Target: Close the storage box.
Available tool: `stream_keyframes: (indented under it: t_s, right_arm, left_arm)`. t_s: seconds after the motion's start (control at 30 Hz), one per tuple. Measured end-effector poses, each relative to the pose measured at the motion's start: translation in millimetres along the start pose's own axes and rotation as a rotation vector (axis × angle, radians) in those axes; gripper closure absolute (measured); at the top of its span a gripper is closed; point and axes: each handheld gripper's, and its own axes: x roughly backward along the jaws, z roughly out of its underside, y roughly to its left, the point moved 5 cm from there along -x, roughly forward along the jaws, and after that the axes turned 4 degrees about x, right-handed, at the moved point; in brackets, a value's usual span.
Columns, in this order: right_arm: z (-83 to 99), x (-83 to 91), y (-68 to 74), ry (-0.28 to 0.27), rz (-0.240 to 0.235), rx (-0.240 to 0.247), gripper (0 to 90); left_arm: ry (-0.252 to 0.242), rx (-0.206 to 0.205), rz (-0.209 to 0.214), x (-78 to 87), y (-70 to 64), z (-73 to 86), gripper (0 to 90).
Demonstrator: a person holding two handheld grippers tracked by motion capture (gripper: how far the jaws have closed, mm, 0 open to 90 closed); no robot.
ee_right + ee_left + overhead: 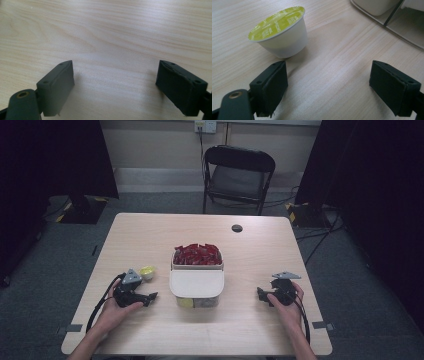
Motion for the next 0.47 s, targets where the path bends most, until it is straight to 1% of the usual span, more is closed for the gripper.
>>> stream_keyframes:
  t_s: [0.1, 0.17, 0.47]
  right_arm:
    - [3.6, 0.1, 0.3, -0.051, 0.005, -0.005, 13.9]
    - [5.0, 1.4, 0.3, -0.046, 0.003, 0.000, 13.9]
    - [5.3, 1.6, 0.6, -0.046, 0.009, -0.005, 13.6]
  left_arm:
    - [0.000, 0.000, 0.000, 0.0, 0.0, 0.0, 14.5]
    - [-0.001, 0.000, 0.001, -0.1, -0.1, 0.0, 14.5]
    - [-0.003, -0.003, 0.002, -0.3, 0.3, -0.2, 14.5]
